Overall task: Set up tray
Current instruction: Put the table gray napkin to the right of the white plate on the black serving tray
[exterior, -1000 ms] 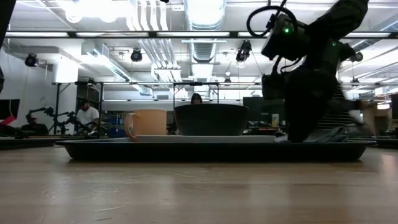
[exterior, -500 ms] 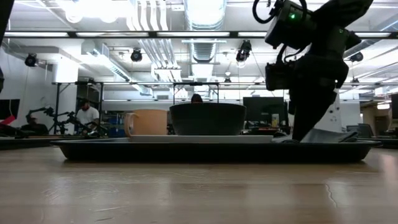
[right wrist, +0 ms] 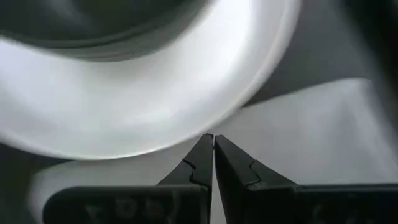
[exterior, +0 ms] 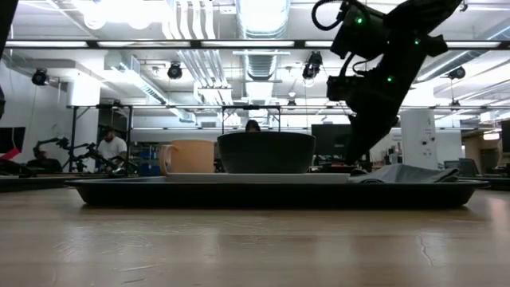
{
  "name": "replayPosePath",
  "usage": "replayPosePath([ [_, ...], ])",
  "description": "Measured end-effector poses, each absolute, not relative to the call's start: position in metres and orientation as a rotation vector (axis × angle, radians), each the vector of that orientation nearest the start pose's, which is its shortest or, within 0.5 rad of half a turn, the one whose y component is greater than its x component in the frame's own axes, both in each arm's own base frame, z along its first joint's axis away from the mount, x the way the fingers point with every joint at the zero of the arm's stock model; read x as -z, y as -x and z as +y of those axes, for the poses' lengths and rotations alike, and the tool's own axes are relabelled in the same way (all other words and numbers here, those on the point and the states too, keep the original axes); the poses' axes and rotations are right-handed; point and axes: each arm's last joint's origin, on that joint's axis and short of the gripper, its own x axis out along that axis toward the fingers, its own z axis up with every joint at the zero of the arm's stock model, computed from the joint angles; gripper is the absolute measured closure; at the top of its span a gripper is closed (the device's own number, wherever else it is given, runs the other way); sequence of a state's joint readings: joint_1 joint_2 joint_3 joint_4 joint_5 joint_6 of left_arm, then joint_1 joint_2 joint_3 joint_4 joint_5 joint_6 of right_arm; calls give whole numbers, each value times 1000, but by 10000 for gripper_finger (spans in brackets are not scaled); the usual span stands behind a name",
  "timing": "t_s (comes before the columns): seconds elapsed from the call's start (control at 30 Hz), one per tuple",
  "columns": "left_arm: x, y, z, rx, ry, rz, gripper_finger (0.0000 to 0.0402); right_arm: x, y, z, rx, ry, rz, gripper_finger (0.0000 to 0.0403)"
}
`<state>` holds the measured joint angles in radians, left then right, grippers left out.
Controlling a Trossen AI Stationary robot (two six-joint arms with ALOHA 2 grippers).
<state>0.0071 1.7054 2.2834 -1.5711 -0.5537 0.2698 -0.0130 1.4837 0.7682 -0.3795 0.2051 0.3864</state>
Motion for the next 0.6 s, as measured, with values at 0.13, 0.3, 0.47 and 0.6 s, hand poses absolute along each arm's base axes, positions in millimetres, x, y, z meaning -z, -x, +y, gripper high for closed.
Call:
replayPosePath([
  [0.13,-472,-278,17,-382,-513,1038,246,-165,-262,-31,508,-201,1060,395],
  [0.3,-472,-278,17,-382,-513,1038,246,-165,-259,-59,563,-208,1055,395],
  [0.47,-472,-278,17,-389,-499,1035,246,-160,-262,-72,560,-212,1038,394],
  [0.6,-472,-278,17,-390,-497,1035,246,-145,-265,-76,547,-226,1088,395],
])
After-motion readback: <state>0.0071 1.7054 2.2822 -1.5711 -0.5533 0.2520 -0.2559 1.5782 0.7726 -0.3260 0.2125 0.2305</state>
